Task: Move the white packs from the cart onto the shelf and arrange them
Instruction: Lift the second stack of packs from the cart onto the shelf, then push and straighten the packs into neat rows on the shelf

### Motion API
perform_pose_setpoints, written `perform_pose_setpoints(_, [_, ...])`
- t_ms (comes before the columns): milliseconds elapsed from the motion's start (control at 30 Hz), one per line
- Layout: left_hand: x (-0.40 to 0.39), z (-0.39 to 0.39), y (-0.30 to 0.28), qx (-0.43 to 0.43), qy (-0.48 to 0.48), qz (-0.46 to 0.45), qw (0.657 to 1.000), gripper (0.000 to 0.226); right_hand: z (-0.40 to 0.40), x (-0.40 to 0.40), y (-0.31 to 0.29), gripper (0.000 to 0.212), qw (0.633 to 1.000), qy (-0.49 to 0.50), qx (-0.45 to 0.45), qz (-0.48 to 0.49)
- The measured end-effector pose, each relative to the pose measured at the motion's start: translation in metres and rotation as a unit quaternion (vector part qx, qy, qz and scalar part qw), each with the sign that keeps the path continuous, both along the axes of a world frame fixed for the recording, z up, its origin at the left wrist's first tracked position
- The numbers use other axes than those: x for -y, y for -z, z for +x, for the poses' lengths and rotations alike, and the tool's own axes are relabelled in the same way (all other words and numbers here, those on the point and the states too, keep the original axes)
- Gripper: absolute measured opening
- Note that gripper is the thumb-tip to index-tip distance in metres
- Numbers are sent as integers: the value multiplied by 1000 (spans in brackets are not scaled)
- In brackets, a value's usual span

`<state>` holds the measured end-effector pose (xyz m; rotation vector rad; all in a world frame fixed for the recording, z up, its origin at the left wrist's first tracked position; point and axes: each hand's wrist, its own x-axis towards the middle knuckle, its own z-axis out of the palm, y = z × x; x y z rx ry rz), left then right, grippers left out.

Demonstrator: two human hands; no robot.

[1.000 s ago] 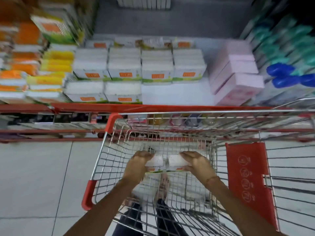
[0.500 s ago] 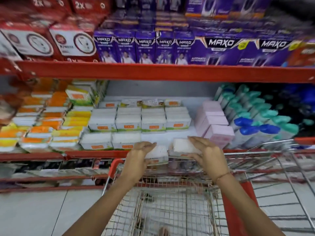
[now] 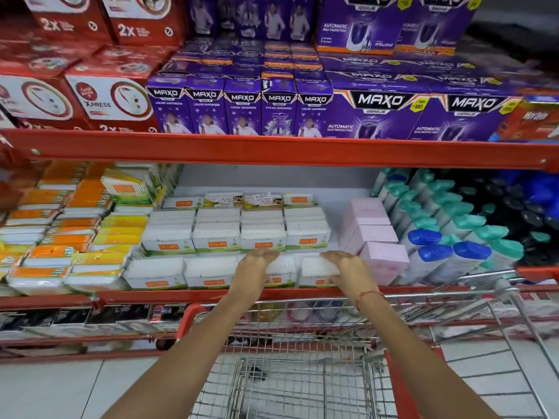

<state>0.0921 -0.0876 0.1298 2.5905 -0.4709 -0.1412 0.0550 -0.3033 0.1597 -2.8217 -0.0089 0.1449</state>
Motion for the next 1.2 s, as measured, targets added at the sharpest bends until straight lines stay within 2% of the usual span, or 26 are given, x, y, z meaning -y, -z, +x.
perform_pose_setpoints(167, [-5,-2,1,-1,30,-1,1000,66,4,0,2,65,999,0,-36,-7])
perform_pose_setpoints(233, [-12,-9,-3,-1,32,-34,999,61,-2,-9,1,64,999,4,-37,-17])
perform_pose_setpoints(300, [-23,-21,-9,19,12,-98,995,53,-10,-25,-1,58,1000,20,4,0])
perform_pose_setpoints(367, [-41,-36,-17,32,-35,-162,986,40,-22,-50,-4,43,992,63,69,81])
perform_pose_setpoints(433, [-62,-54,-24,38,-127,-212,968,31,-33,-80,0,26,965,131,106,204])
perform_pose_setpoints(467, [-73,-61,-25,40,-191,-236,952,29,-37,-97,2,18,940,176,100,273])
perform_pose_setpoints(500, [-92,-66,-27,31,-268,-260,927,29,-38,-118,3,12,900,229,72,363])
perform_pose_setpoints(533, [-101,-66,-25,2,-341,-291,894,30,-37,-130,6,12,835,288,19,469])
perform_pose_setpoints(567, [-114,-63,-21,-52,-400,-338,850,32,-35,-142,7,16,748,330,-51,574])
perform_pose_setpoints(600, [-134,-58,-18,-118,-437,-404,795,35,-32,-161,5,24,662,348,-117,654])
perform_pose_setpoints(633, [-147,-51,-16,-189,-450,-467,738,39,-30,-173,1,30,599,356,-164,698])
perform_pose_setpoints(667, [-156,-44,-17,-249,-452,-512,687,43,-28,-184,-1,34,558,361,-190,723])
perform_pose_setpoints(733, [-173,-29,-18,-303,-452,-554,631,53,-18,-205,-1,39,515,377,-200,744])
perform_pose_setpoints(833, [-183,-11,-21,-332,-453,-598,572,56,2,-226,3,45,500,411,-187,739])
perform_pose_setpoints(967, [-191,10,-10,-374,-452,-626,513,53,22,-238,5,46,498,454,-170,719])
perform_pose_setpoints(1033, [-192,19,-6,-385,-450,-627,507,50,29,-241,5,44,508,465,-168,706])
perform_pose_setpoints(1200, [-192,39,-6,-388,-443,-615,524,52,51,-247,7,39,533,476,-150,683])
